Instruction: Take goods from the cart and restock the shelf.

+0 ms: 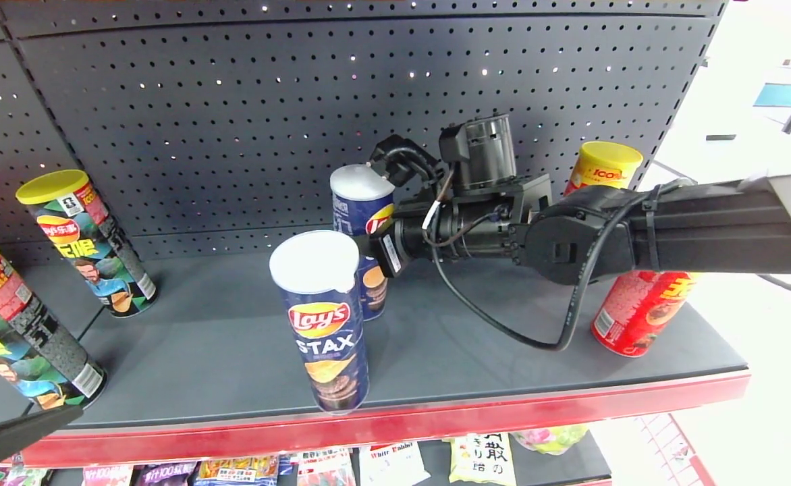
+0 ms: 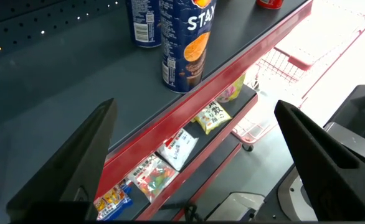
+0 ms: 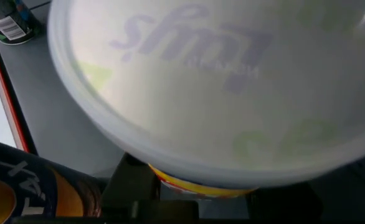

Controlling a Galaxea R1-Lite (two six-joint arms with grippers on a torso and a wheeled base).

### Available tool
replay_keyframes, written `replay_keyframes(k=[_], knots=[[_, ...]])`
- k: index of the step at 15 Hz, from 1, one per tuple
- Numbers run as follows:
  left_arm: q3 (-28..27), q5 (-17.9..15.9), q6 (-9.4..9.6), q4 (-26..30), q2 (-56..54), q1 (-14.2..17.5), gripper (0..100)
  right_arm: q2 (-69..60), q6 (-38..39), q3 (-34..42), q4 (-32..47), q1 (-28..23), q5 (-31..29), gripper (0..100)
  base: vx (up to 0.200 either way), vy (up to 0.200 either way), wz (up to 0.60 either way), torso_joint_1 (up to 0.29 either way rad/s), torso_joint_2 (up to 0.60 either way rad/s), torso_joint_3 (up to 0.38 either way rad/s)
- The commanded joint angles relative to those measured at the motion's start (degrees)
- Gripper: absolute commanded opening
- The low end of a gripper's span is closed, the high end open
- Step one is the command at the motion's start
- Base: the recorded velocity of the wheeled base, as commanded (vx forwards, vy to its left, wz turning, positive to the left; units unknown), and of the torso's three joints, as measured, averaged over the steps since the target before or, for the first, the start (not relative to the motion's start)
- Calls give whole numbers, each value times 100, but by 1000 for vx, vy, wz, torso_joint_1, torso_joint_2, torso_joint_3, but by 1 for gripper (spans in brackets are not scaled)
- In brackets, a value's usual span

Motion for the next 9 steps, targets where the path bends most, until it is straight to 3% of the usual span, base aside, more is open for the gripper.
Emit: replay_keyframes(k=[1, 4, 5, 9], knots=[[4, 1, -3, -6, 16, 1, 100, 36, -44, -29, -6, -2, 1, 0, 0, 0, 0, 0, 0, 0], [4, 1, -3, -6, 16, 1, 100, 36, -88, 6, -6, -2, 1, 0, 0, 0, 0, 0, 0, 0], [4, 1, -3, 3, 16, 1, 100, 54, -88, 6, -6, 7, 1, 100, 0, 0, 0, 0, 0, 0], [4, 1, -3, 3, 16, 1, 100, 19, -44, 6, -50, -11, -34, 100, 0, 0, 0, 0, 0, 0]])
